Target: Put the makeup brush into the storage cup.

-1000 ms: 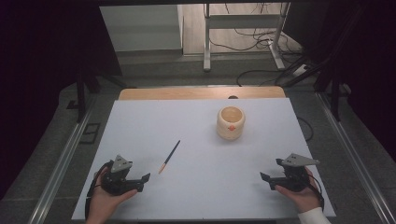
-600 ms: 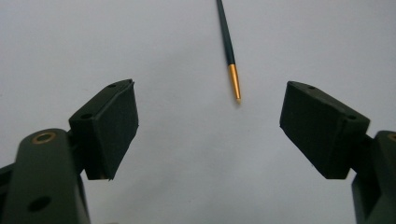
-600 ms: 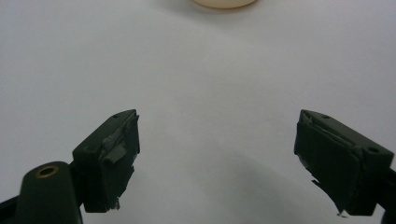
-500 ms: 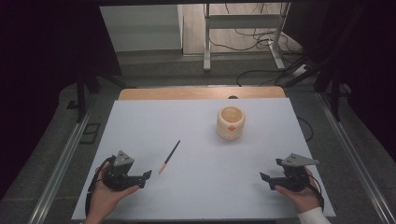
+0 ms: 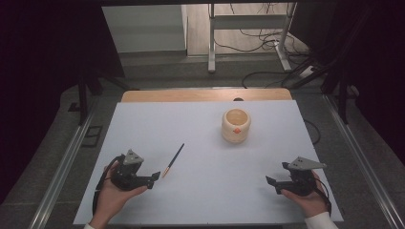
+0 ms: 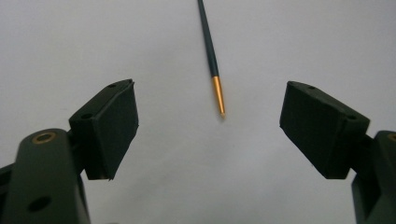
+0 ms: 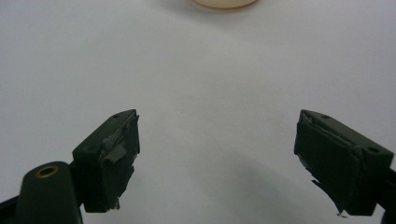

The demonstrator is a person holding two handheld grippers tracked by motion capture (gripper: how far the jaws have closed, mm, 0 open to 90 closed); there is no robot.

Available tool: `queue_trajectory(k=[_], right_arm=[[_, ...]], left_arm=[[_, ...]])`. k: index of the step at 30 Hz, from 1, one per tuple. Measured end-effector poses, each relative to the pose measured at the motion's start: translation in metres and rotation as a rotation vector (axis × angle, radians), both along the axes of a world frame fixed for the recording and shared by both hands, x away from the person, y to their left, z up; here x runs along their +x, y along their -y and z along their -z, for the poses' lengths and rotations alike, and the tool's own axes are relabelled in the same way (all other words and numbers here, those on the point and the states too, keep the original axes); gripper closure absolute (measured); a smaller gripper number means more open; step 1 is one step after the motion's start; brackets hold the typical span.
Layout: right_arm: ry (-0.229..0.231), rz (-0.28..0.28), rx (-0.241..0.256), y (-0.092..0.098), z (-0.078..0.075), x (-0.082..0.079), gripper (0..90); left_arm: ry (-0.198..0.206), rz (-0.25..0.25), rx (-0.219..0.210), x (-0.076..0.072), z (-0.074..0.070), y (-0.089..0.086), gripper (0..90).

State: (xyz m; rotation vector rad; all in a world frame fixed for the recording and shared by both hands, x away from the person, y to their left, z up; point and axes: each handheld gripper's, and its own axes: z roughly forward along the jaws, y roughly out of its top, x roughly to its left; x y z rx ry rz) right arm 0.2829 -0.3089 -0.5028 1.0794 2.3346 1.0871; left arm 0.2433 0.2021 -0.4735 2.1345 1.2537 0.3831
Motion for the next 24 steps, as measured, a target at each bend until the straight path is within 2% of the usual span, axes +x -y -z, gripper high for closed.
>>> queue_trajectory(k=[8, 24], right_arm=[[0.0, 0.0, -0.001, 0.0, 0.0, 0.0, 15.3], [-0.003, 0.0, -0.003, -0.001, 0.001, 0.0, 15.4]], left_arm=[[-0.028, -0.005, 0.039, 0.008, -0.001, 0.005, 19.9], [-0.057, 0.032, 0.045, 0.02, 0.001, 0.015, 19.9]])
